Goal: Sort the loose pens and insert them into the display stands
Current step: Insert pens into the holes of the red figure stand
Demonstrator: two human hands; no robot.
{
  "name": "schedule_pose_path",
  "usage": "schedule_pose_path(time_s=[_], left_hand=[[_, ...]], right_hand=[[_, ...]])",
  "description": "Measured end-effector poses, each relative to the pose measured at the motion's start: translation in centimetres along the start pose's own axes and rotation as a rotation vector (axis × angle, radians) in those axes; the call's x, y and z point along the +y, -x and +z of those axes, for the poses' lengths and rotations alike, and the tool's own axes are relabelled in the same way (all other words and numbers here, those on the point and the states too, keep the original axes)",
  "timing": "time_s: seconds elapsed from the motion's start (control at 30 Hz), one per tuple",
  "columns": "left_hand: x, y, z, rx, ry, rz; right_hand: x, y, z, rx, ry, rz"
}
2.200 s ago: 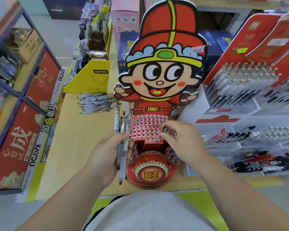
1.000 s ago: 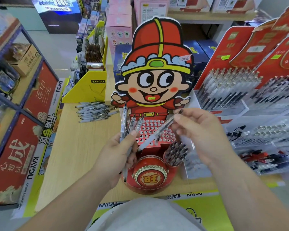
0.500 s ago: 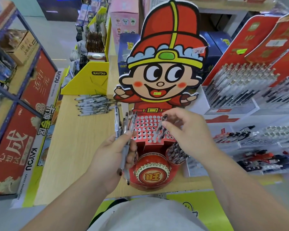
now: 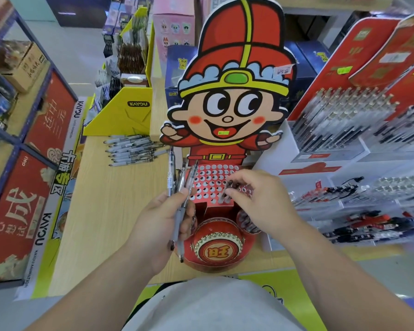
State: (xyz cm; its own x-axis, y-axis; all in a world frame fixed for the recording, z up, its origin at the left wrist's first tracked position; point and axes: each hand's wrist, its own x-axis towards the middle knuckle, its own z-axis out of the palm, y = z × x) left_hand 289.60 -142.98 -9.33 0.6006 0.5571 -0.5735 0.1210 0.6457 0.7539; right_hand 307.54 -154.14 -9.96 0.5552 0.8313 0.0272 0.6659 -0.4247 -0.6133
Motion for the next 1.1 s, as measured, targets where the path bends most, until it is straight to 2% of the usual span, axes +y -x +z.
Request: schedule_pose_path(time_s=[0.67, 0.77, 0.83, 0.93, 1.1], left_hand=[[-0.1, 0.9, 0.0, -0.105, -0.084, 0.041], [0.1, 1.1, 0.2, -0.126, -0.138, 0.079], [0.2, 1.2, 0.4, -0.139, -0.188, 0.115], [0.4, 1.3, 1.1, -0.161, -0.253, 0.164], [0.2, 1.3, 1.7, -0.214, -0.336, 0.169]], right_hand=[[-0.7, 0.1, -0.1, -0.03, 0.055, 0.013], [-1.6, 0.5, -0.9, 0.053, -0.115, 0.053], [-2.7, 0.8, -1.5, 0.096, -0.334, 0.119], [-4.4, 1.1, -2.1, 0.058, -0.669, 0.231], [-4.5, 1.4, -1.6, 0.053, -0.778, 0.355]])
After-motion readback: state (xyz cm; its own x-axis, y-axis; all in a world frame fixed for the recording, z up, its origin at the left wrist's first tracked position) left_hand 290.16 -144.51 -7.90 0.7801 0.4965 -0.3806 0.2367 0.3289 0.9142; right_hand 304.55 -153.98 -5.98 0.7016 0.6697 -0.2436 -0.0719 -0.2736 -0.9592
